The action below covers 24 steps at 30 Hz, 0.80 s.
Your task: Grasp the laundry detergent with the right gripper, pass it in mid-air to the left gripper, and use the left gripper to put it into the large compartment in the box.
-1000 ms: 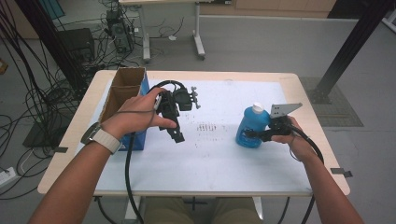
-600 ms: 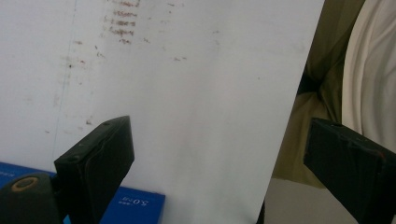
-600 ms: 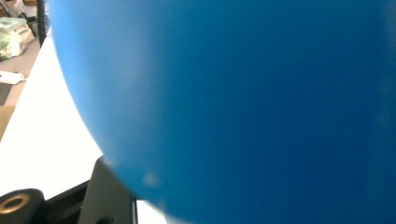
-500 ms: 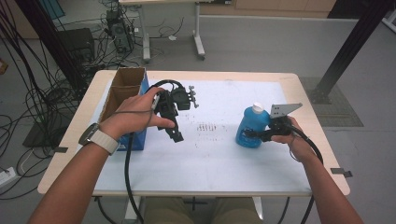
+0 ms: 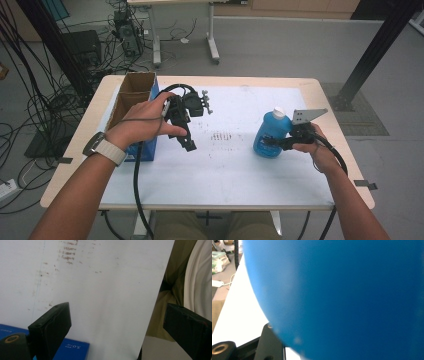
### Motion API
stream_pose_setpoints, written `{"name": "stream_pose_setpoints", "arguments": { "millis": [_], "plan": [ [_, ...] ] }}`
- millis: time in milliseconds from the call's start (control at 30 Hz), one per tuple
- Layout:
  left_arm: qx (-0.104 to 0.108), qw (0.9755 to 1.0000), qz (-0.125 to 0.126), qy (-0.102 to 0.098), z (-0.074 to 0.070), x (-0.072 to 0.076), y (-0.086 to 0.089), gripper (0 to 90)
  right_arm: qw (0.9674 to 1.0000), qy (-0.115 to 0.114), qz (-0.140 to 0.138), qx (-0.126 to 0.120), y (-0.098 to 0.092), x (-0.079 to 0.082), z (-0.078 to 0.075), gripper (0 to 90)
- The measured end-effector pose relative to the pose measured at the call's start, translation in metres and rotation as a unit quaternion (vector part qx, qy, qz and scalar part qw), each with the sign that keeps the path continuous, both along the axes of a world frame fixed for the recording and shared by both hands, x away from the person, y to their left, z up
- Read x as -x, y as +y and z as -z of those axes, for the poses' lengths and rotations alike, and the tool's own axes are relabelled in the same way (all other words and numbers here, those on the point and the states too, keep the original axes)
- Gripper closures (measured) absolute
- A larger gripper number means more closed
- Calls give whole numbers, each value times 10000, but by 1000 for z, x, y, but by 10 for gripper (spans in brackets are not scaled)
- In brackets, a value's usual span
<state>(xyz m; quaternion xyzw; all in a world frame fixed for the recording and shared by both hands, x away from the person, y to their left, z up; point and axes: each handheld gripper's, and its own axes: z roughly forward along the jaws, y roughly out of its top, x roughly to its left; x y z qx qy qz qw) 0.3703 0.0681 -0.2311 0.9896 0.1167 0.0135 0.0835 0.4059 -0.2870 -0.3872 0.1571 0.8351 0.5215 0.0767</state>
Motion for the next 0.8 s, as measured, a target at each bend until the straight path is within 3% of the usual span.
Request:
{"name": "stream_pose_setpoints", "arguments": {
  "millis": [333, 567, 800],
  "plan": [
    [-36, 10000, -6, -80, -13, 1, -4, 76, 9998, -11, -162, 80, 6, 7, -17, 443],
    [-29, 10000, -12, -67, -25, 1, -9, 72, 9989, 135, -419, 153, 16, 16, -34, 442],
    [-78, 9999, 70, -102, -36, 2, -16, 72, 9970, 144, -711, 278, 32, 27, -48, 442]
  ]
}}
